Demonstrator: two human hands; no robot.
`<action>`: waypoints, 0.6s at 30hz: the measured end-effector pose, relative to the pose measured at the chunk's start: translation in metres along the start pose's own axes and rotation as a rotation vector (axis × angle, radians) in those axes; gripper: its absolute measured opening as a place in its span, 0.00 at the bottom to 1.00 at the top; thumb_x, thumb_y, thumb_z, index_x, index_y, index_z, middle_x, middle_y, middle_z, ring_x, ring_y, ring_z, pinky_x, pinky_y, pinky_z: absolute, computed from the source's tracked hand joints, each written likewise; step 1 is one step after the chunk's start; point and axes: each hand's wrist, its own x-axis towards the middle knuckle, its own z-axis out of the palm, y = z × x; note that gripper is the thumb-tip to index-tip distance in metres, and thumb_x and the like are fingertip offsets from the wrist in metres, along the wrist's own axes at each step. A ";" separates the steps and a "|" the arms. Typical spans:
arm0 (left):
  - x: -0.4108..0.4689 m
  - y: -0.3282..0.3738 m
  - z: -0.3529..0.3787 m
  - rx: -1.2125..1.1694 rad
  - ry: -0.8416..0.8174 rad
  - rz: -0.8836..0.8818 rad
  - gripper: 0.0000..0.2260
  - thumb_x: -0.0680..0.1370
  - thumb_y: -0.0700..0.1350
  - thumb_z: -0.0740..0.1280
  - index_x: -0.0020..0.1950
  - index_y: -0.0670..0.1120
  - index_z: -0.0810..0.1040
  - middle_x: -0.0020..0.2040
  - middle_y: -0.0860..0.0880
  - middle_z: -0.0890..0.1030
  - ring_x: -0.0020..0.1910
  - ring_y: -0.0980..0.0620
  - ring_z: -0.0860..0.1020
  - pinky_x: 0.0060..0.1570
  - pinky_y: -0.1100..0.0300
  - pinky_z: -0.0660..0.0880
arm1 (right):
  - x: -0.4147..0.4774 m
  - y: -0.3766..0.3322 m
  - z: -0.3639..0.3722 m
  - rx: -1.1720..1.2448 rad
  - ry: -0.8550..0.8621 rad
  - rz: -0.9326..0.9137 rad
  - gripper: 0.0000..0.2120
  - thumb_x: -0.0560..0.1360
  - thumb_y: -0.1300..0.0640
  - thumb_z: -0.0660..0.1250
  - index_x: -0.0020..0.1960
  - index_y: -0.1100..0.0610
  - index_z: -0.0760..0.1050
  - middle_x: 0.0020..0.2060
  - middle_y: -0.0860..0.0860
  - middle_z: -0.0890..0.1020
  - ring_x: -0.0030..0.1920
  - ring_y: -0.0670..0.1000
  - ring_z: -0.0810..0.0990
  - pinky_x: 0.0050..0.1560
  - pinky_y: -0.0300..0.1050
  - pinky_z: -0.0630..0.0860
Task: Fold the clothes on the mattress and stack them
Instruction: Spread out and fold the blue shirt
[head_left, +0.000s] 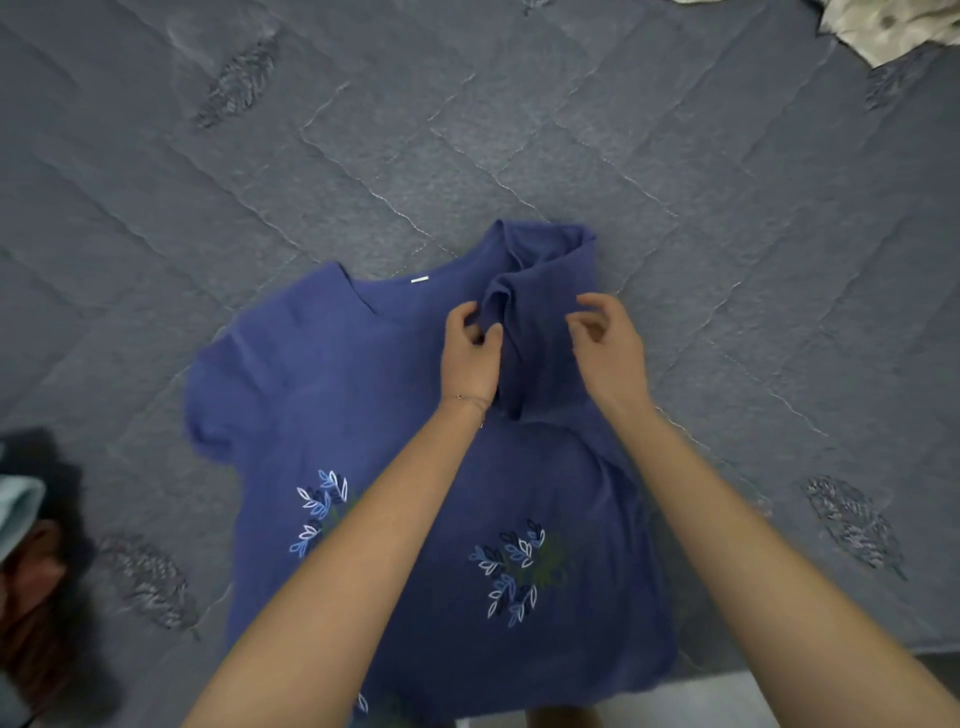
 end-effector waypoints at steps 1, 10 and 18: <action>-0.002 -0.002 -0.006 0.031 0.017 0.038 0.14 0.79 0.37 0.62 0.65 0.45 0.69 0.58 0.45 0.78 0.55 0.48 0.78 0.59 0.52 0.76 | -0.002 0.005 0.001 -0.046 -0.002 0.009 0.14 0.79 0.66 0.63 0.63 0.58 0.73 0.52 0.56 0.82 0.46 0.49 0.78 0.47 0.28 0.72; -0.018 -0.028 -0.130 0.607 0.168 0.463 0.18 0.78 0.34 0.63 0.68 0.40 0.73 0.66 0.44 0.75 0.66 0.44 0.71 0.69 0.54 0.64 | -0.039 -0.010 0.057 -0.165 -0.073 -0.082 0.17 0.76 0.62 0.69 0.64 0.58 0.73 0.56 0.50 0.79 0.58 0.50 0.77 0.58 0.40 0.73; -0.017 -0.049 -0.238 0.917 0.273 0.344 0.22 0.79 0.42 0.64 0.74 0.46 0.68 0.75 0.45 0.65 0.76 0.43 0.58 0.74 0.45 0.51 | -0.061 -0.038 0.118 -0.561 -0.310 -0.394 0.26 0.78 0.60 0.67 0.74 0.59 0.66 0.71 0.56 0.71 0.72 0.59 0.66 0.73 0.48 0.60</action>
